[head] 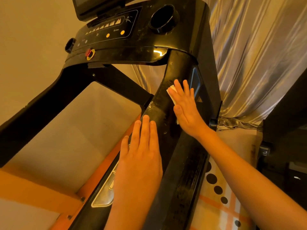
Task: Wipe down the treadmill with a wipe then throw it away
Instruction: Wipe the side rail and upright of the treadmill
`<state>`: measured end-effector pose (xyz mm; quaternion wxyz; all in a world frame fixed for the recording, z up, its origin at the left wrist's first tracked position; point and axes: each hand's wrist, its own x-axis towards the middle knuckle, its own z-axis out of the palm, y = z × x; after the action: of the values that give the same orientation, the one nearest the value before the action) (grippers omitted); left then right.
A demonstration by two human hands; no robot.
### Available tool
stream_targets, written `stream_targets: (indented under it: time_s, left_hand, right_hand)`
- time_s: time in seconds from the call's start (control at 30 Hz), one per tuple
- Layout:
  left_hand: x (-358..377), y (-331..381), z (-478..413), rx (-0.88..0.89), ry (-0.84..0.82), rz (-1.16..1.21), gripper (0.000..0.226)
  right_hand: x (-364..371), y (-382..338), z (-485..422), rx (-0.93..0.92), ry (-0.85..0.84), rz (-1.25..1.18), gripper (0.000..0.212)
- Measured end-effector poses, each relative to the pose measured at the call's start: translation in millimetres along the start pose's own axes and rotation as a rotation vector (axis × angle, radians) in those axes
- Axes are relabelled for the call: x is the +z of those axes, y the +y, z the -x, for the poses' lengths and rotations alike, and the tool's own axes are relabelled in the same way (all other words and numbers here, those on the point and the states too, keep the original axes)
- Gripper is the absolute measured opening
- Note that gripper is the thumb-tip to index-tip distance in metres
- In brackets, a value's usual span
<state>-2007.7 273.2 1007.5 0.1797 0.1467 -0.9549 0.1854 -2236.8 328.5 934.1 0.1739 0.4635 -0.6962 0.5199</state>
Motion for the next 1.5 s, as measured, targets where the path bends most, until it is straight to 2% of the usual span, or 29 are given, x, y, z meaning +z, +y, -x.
stream_targets:
  time_s: [0.13, 0.37, 0.5, 0.6, 0.7, 0.77, 0.93, 1.1, 1.27, 1.37, 1.5]
  left_hand:
    - [0, 1, -1, 0.0, -0.016, -0.007, 0.082]
    - [0, -1, 0, -0.007, -0.031, 0.019, 0.084]
    - [-3, 0, 1, -0.014, -0.039, 0.026, 0.083]
    - [-5, 1, 1, -0.013, -0.036, 0.041, 0.083]
    - [-6, 0, 0, -0.019, -0.044, 0.043, 0.085]
    - [-6, 1, 0, -0.022, -0.05, 0.034, 0.087]
    - [-7, 1, -1, -0.03, -0.048, 0.025, 0.09]
    - [-7, 1, -2, -0.032, -0.051, 0.049, 0.092]
    - [-6, 1, -1, -0.036, -0.027, 0.065, 0.095]
    - [-4, 1, 1, -0.037, -0.002, 0.071, 0.094]
    - [-2, -2, 2, -0.033, 0.006, 0.099, 0.089]
  right_hand:
    - [0, -10, -14, -0.024, 0.039, -0.04, 0.054]
    - [-16, -9, -39, -0.18, -0.034, 0.081, 0.054]
    - [-10, -14, -37, -0.153, 0.02, 0.055, 0.042]
    - [-14, -22, -39, -0.219, -0.066, 0.068, 0.044]
    - [-32, -10, -61, -0.334, -0.204, 0.21, 0.04]
    - [-38, -5, -76, -0.346, -0.24, 0.275, 0.041]
    - [-25, -12, -75, -0.338, -0.177, 0.22, 0.055]
    - [-31, -9, -89, -0.364, -0.138, 0.196, 0.054]
    - [-26, -10, -66, -0.386, -0.236, 0.193, 0.046]
    - [-38, 0, -69, -0.476, -0.295, 0.286, 0.047]
    - [-41, 5, -78, -0.498, -0.275, 0.316, 0.048]
